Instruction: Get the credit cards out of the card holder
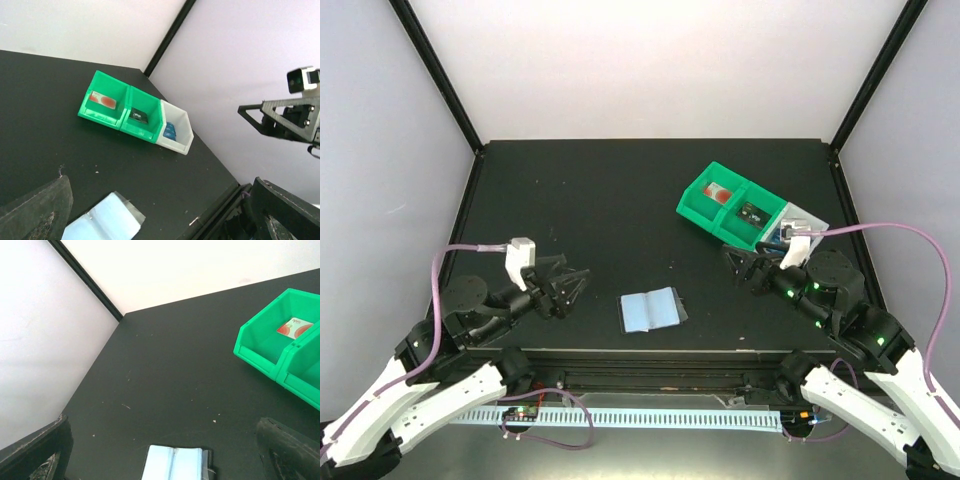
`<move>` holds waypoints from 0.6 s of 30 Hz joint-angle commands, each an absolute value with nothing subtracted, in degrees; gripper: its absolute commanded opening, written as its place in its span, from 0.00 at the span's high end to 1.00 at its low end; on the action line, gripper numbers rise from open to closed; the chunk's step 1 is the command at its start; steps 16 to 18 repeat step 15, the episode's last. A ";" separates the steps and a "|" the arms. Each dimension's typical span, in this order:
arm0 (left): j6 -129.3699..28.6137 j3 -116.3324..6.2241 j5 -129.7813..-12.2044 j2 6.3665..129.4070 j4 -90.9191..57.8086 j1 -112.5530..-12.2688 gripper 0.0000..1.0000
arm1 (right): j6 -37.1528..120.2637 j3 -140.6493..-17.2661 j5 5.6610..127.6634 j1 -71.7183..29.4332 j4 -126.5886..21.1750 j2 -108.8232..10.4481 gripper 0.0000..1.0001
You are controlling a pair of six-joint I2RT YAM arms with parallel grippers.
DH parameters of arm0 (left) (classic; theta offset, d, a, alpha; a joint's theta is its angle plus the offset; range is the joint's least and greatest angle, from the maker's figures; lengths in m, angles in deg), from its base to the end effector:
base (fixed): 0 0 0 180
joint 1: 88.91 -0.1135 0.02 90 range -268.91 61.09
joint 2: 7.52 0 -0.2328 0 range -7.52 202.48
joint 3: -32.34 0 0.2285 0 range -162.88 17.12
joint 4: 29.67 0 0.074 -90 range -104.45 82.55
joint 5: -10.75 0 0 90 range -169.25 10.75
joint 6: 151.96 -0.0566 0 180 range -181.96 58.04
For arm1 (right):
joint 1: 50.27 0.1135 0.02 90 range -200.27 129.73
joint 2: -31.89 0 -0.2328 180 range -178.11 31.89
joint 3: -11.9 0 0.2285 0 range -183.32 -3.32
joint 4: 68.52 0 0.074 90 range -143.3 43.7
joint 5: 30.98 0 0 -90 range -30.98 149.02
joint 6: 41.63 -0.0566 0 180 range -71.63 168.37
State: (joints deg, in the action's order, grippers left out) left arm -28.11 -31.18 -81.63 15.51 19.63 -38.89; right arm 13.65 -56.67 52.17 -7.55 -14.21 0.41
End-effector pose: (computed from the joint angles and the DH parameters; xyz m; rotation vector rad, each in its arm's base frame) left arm 0.0715 -0.0817 0.3329 0.2264 1.8267 -1.0255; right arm 0.0987 0.0819 0.3343 -0.0502 1.9513 0.8079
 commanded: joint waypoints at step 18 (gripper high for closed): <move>-34.01 -28.71 -86.16 11.90 19.42 -38.64 0.01 | 9.66 -52.13 57.60 -7.29 -17.80 2.67 0.00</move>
